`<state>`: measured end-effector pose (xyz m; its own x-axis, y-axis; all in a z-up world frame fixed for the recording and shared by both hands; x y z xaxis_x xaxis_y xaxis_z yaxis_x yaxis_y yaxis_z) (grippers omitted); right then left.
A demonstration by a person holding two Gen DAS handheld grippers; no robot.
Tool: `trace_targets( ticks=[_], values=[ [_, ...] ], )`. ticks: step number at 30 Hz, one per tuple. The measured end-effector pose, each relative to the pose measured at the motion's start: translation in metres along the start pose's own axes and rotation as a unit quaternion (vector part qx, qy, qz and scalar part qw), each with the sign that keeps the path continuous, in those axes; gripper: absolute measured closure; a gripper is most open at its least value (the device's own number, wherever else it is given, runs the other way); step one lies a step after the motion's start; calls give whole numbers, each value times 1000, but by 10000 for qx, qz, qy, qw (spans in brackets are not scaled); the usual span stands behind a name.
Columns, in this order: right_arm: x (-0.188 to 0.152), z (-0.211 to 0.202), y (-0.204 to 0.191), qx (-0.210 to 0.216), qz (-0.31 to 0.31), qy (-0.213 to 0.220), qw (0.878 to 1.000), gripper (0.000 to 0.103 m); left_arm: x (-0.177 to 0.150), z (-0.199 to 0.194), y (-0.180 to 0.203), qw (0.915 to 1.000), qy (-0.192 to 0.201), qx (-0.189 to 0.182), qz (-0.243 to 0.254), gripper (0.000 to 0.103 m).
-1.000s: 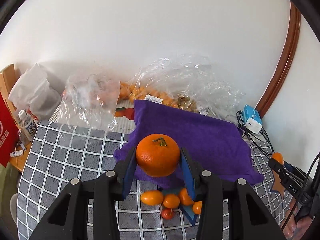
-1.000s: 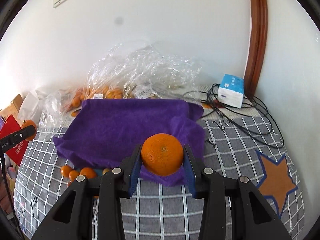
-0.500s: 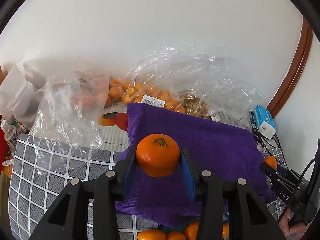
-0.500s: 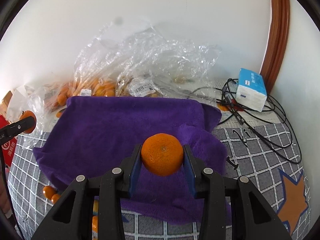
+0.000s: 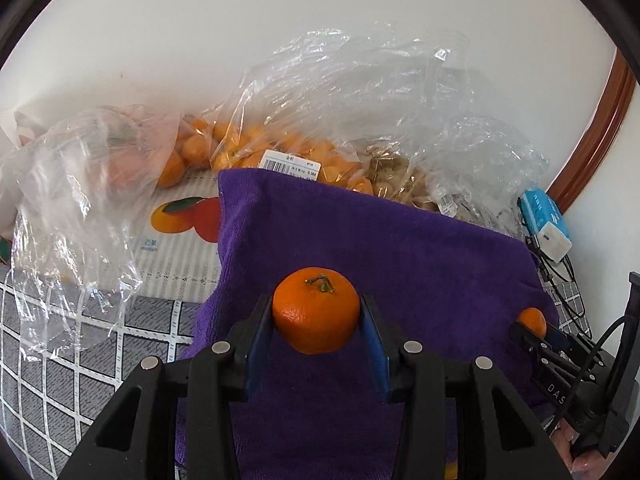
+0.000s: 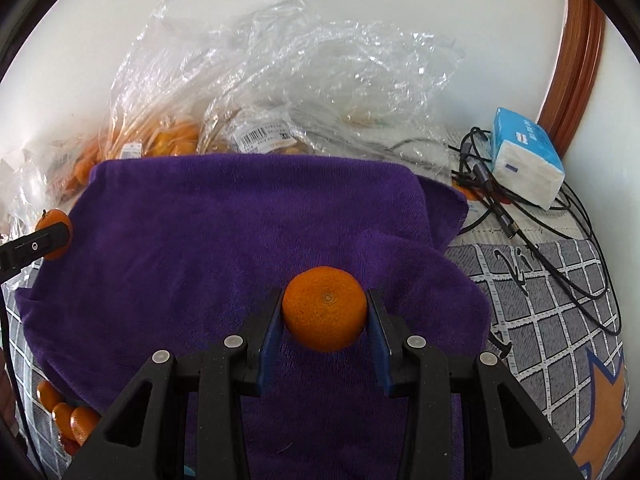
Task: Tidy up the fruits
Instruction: 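Carry both held tangerines up onto the purple towel with both tools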
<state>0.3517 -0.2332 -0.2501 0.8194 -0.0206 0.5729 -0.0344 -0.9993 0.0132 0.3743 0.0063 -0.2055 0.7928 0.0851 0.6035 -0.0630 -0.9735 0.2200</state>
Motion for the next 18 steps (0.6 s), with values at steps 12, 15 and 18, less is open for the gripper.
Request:
trace_targets(
  ticks=[12,15,18],
  values=[
    [-7,14,-3,4,-52,-141,9999,63,-15,18,6,9993,-320,43,170,63],
    [-8,13,-3,16,-76,-152,9999,63,-19,23,7,9989,-407,81,208,63],
    [-9,11,-4,57,-98,-176,9998,61,-22,27,8,9985,-463,94,260,62]
  ],
)
Point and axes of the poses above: each gripper's, at about its wrist camera, not at the fingertips, and z roughly the way its jaws point, y to its right, x to its top, the point moved 8 cm from there along z, roughly the way its jaws point, and after that the axes turned 2 degrees about -x, right-handed, at the moved point
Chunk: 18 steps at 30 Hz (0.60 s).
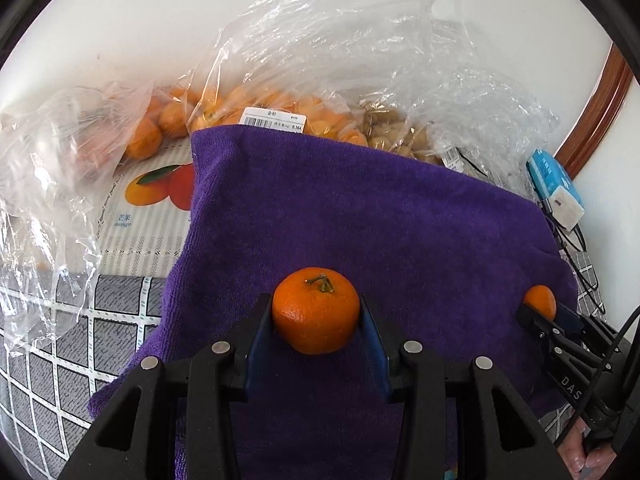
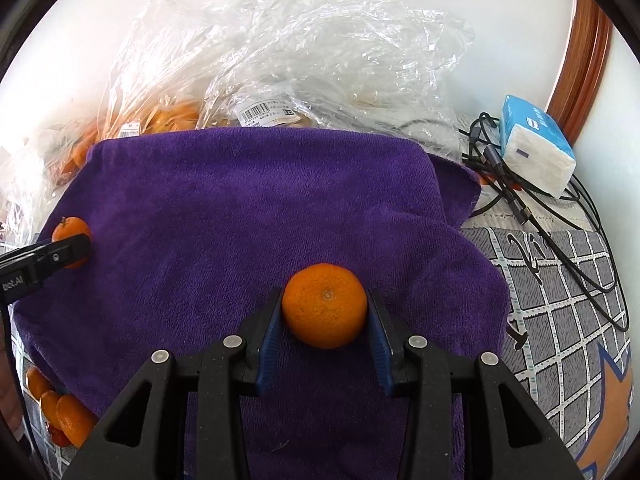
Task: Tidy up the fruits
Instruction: 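Carry both held tangerines up onto the purple towel with both tools, then open both tools to set the tangerines down on the purple towel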
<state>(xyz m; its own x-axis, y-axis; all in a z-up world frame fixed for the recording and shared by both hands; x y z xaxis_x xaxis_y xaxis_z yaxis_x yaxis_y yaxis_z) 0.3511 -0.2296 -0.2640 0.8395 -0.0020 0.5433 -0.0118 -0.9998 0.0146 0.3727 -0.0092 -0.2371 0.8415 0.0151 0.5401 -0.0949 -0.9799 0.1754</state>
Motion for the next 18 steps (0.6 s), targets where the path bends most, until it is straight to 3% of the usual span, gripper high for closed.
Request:
trace_targets(
  ticks=[2,5,7,12,18],
  values=[
    [-1,-4,0,11,-16,12,10000,47,-2,1,2,10000,-7,22,59,62],
    [-2,-15,0,-23,-13,97,9999,39,-1,0,8,9999,45,79,127,62],
    [-4,-25,1,-21,-9,173,9998,36,0,-4,10,9998,78,88,183,55],
    [-6,-58,12,-75,179,373,9991,35,8,-35,15,9988,389,112,264,43],
    [-14,-107,26,-74,352,649,9972,35,5,-82,24,9976,677,-33,117,42]
  ],
)
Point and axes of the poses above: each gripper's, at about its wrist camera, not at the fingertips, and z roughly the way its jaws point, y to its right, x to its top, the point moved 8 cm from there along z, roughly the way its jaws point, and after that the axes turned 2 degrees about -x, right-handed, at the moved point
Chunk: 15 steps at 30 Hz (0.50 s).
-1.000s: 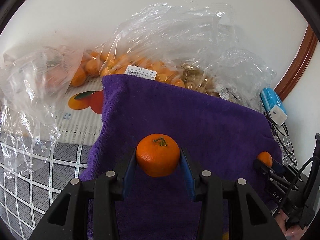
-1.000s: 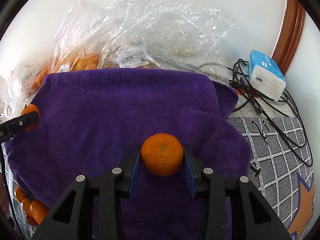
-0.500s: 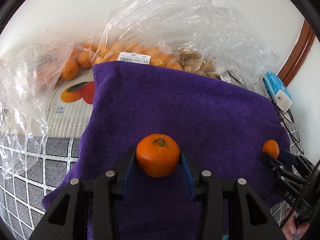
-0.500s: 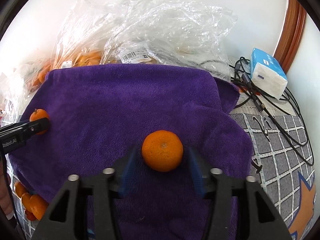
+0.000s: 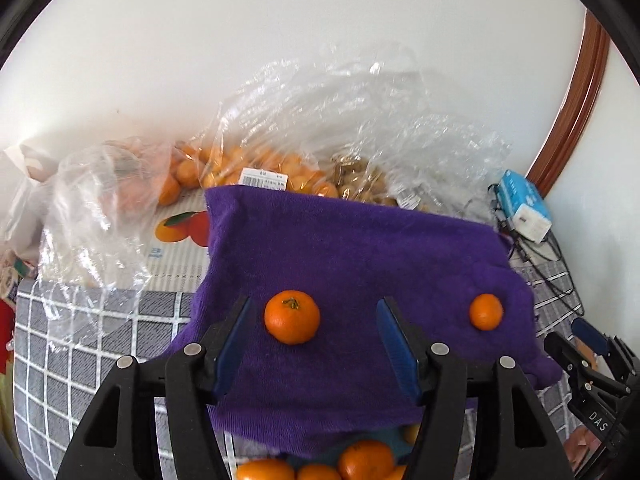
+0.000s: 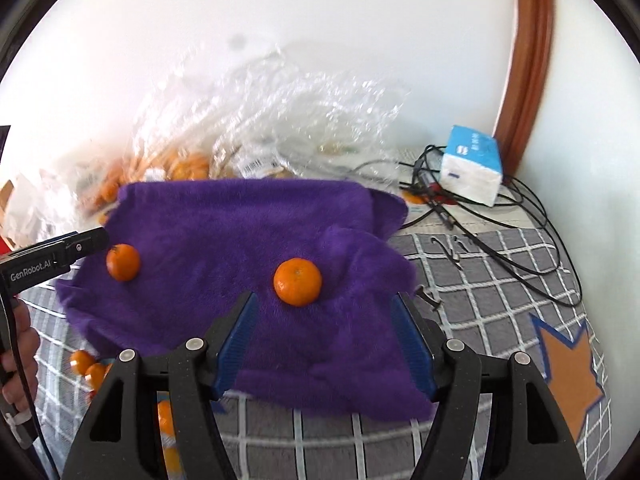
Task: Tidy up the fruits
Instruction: 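Open both tools to set the tangerines down on the purple towel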
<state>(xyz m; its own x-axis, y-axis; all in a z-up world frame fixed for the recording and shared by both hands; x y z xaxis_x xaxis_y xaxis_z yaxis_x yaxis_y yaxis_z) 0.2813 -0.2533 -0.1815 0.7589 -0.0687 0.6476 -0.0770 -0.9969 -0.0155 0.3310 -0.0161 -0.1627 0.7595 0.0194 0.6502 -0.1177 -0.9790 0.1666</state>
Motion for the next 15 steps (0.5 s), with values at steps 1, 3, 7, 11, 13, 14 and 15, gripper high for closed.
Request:
trace_targets(
  ticks=[1,3,7,11,13,14,15],
  values=[
    [-1,-8,2,4,30,51,10000,35,-1,-8,1,10000,59,-17,7,42],
    [-5,-20,6,-97,64,155,9998,35,-5,-26,3,9998,163,12,109,42],
    [-21,-42,11,-246,63,167,9995,35,-20,-58,4,9978,441,302,383,42],
    [-40,-53,11,-80,132,-38,9999,36,-44,-82,4,9973,443,286,506,42],
    [-48,-60,11,-102,128,-14,9999,36,-54,-91,1,9964,542,382,535,42],
    [-53,-63,11,-78,141,-2,9999,36,-60,-96,-1,9962,557,384,545,42],
    [-57,-66,10,-28,169,5,9999,36,-66,-100,-2,9964,547,368,529,42]
  ],
)
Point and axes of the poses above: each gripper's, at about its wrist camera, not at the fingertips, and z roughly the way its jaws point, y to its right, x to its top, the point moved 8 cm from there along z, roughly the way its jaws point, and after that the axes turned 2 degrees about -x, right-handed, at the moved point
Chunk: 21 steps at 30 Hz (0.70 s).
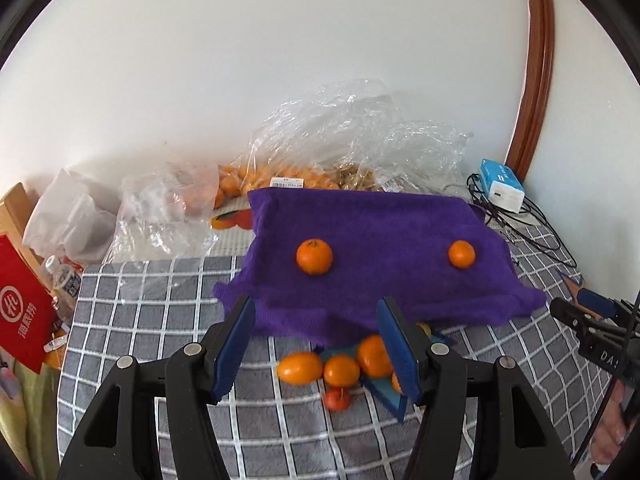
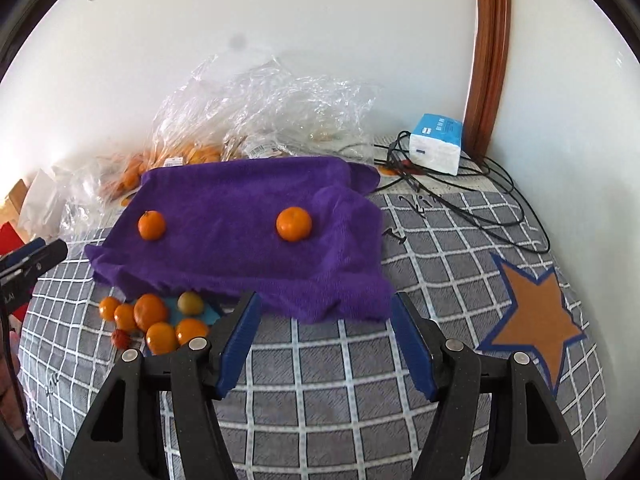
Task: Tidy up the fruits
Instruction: 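Open both tools to set the tangerines down on the purple towel, then grasp a small yellow-green fruit with the right tool while the left tool moves toward the cluster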
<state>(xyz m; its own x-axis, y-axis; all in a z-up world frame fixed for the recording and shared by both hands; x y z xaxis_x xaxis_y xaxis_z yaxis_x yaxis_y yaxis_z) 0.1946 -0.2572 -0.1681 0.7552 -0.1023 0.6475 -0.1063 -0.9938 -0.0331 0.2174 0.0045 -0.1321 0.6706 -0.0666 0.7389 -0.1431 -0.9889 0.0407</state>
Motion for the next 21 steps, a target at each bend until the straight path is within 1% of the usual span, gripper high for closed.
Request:
trace_targets(
  ticks=[4,8,13,15,17,21],
  values=[
    [-15,-9,-2,201,61,10,9998,37,-20,-13,-7,9999,-21,-28,-135,42],
    [-27,-13,-5,296,7,-5,9996,39,-38,-15,-17,9993,-160,130,-296,42],
    [-37,-13,-11,281,-90,81,9995,40,-59,-13,-32,9983,-245,250,-457,42],
    [-42,-9,-14,310,-115,44,9994,43,-69,-10,-38,9980,-270,255,-517,42],
    [-47,-3,-18,361,-143,-25,9992,49,-77,-4,-43,9972,-342,251,-612,42],
    [-57,12,-36,509,-305,-180,9981,54,-88,7,-54,9950,-553,213,-798,42]
  ],
)
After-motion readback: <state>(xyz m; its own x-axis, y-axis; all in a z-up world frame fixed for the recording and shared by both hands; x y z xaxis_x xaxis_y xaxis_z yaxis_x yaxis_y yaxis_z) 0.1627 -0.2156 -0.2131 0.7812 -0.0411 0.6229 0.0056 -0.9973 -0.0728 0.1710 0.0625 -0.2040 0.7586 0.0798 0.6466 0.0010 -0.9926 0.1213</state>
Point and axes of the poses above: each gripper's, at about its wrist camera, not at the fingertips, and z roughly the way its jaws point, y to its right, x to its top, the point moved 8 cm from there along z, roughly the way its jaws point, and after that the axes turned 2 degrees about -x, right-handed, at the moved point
